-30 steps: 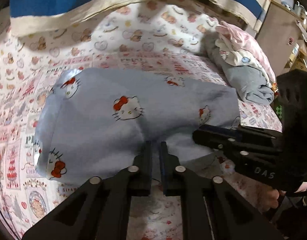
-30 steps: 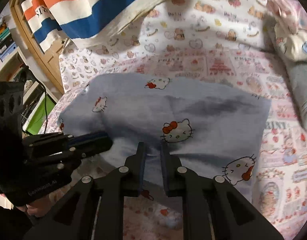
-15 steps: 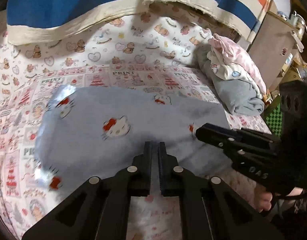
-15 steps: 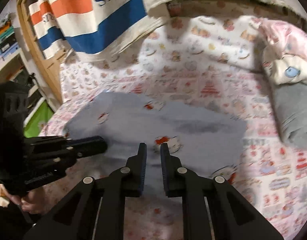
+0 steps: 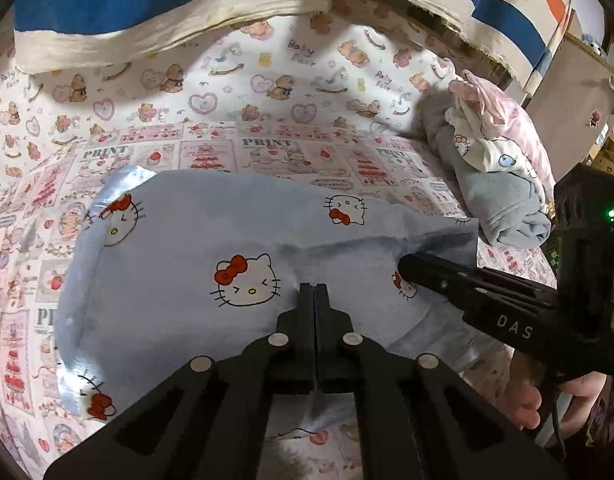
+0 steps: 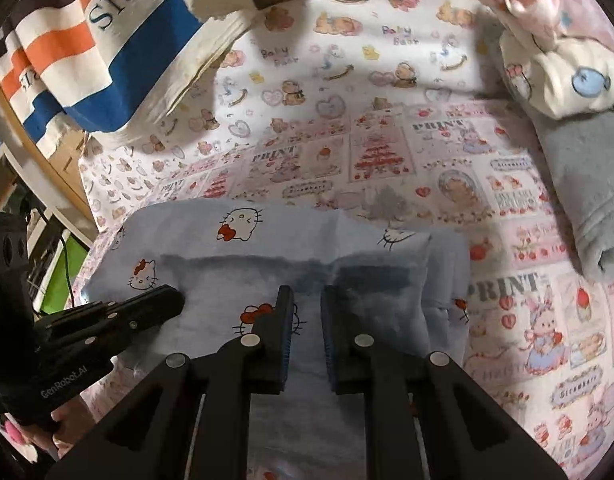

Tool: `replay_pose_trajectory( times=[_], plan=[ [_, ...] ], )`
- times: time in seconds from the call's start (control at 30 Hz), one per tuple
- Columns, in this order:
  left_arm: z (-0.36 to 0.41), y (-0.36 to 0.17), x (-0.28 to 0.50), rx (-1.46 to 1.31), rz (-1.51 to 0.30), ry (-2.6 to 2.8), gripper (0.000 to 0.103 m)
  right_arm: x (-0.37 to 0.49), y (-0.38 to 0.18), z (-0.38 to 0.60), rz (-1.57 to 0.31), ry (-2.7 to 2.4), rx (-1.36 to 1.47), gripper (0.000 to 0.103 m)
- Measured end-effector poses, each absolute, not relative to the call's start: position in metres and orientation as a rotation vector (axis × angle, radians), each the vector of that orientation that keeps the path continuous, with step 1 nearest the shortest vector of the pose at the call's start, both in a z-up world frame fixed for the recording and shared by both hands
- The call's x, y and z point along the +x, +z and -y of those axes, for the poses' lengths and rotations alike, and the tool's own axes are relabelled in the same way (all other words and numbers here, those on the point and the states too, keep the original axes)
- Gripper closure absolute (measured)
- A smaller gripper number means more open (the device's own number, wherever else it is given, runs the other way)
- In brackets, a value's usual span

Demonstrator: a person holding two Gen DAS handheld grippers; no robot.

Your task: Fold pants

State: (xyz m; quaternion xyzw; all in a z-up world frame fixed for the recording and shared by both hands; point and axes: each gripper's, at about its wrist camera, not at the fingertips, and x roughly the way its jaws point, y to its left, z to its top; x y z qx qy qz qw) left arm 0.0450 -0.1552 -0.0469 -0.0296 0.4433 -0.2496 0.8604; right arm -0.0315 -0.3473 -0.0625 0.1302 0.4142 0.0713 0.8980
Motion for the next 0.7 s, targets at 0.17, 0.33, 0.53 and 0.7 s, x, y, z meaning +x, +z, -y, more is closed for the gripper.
replay_pose_trajectory(
  times=[0.17,0.33,0.53,0.7],
  plan=[
    [0.144,-0.025,0.039,-0.023,-0.850,-0.496,0.100,-0.041,-0.048,0.346,-0.770,0.187,0.275,0.089],
    [0.124,-0.050,0.060,-0.047,-0.998,-0.404,0.100,-0.041,-0.050,0.328,-0.809,0.363,0.315,0.089],
    [0.105,-0.056,0.059,-0.056,-0.970,-0.336,0.100,-0.040,-0.062,0.304,-0.855,0.355,0.193,0.089],
    [0.097,-0.052,0.056,-0.070,-0.951,-0.343,0.100,-0.037,-0.066,0.310,-0.875,0.349,0.220,0.089]
  ],
)
